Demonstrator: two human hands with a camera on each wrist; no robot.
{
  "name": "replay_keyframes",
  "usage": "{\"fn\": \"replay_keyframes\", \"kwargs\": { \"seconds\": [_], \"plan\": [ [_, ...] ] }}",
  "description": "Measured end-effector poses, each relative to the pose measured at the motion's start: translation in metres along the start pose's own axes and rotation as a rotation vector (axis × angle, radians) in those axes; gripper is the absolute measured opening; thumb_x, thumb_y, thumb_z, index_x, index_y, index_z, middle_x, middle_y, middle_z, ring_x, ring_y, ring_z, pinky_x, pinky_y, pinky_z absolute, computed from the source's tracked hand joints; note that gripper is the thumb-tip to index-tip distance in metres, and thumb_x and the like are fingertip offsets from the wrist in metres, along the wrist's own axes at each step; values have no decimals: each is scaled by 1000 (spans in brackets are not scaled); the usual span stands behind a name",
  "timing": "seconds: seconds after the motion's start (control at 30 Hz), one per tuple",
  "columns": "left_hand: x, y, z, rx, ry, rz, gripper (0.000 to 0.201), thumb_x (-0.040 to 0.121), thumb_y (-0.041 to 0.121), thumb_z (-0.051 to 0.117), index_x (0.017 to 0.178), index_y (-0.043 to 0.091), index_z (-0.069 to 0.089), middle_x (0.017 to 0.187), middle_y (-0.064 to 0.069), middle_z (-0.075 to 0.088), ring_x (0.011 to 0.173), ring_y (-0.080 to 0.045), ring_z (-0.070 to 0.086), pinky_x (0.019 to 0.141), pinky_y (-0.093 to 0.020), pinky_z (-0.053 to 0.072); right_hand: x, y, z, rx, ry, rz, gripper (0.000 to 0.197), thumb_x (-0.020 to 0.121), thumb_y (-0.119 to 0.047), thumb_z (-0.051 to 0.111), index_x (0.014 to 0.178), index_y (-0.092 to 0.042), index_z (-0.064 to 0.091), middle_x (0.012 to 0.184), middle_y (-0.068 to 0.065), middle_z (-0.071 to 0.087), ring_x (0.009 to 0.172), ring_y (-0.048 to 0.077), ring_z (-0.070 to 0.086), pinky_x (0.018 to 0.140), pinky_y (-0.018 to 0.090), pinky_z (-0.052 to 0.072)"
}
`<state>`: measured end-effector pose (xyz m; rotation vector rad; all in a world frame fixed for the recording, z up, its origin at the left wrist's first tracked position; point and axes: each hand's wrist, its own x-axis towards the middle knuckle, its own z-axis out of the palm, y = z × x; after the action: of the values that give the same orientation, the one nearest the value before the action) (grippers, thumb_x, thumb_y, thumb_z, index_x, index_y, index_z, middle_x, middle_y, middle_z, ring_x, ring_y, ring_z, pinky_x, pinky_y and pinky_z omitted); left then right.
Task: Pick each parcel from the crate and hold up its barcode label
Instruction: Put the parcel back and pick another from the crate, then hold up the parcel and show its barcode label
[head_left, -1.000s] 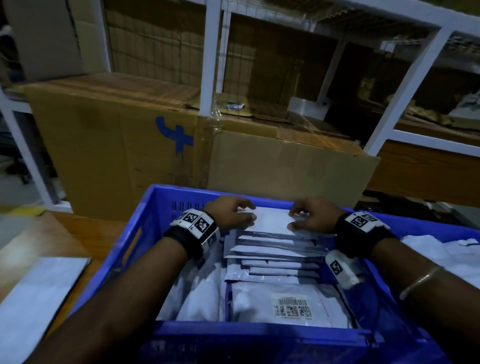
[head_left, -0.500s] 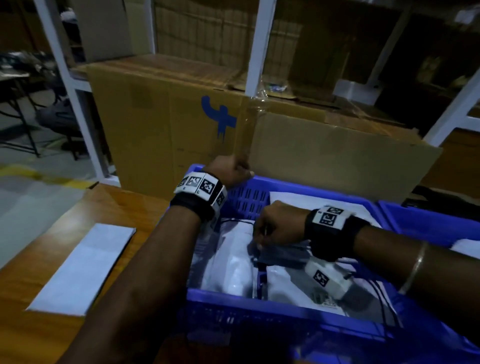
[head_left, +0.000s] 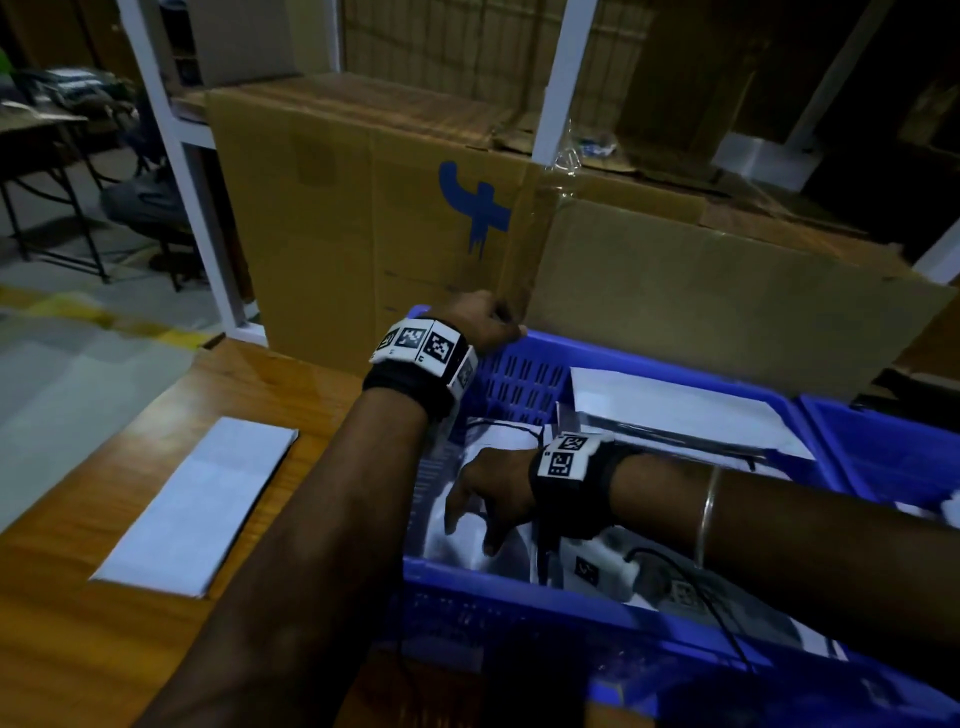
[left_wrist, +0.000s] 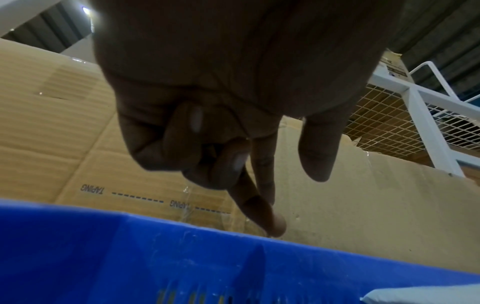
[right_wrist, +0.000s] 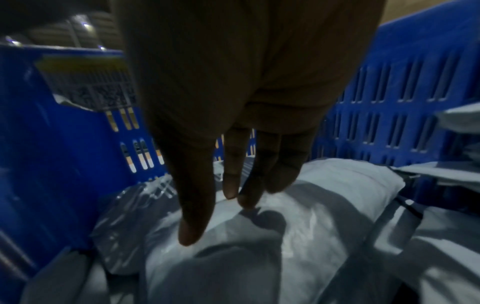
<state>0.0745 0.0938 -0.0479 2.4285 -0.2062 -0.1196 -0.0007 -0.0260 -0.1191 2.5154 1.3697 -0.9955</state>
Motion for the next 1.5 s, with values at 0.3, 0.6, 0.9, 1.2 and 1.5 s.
{"fn": "replay_keyframes", "kwargs": {
  "seconds": [0.3,0.6,0.9,1.2,1.5],
  "plan": [
    [-3,0,0,1,14,13,34,92,42,60,111,15,70,88,-7,63,100,-28,65,88,-34,52,24,-6,11,-223,-213,-90,81,71,-14,85,143,-24,48,142,17,41,130,34,42,104,45,42],
    [-6,4,-1,71,40,69,35,94,41,55,115,15,68,117,-11,66,110,-30,59,94,-39,49,-13,-3,-10,-102,35,-25,62,65,-13,88,122,-13,65,121,8,50,117,25,46,96,26,34],
    [-7,8,-4,-36,151,121,28,97,22,48,117,15,65,117,-14,65,107,-32,59,89,-37,51,-74,12,-41,19,336,26,42,71,-12,80,111,-18,68,110,2,67,92,14,61,83,28,49],
    [-9,13,7,-394,254,177,40,98,52,42,89,24,70,88,-3,74,85,-18,68,84,-39,54,-137,39,-61,489,702,-61,26,79,-4,78,99,-6,62,94,8,67,83,21,63,75,31,54],
    [-17,24,1,-576,261,180,85,88,76,22,87,7,73,80,-8,72,73,-17,66,71,-24,50,-171,57,-74,986,1074,10,28,88,-1,66,106,10,47,91,24,61,79,29,66,69,31,59]
  ]
}}
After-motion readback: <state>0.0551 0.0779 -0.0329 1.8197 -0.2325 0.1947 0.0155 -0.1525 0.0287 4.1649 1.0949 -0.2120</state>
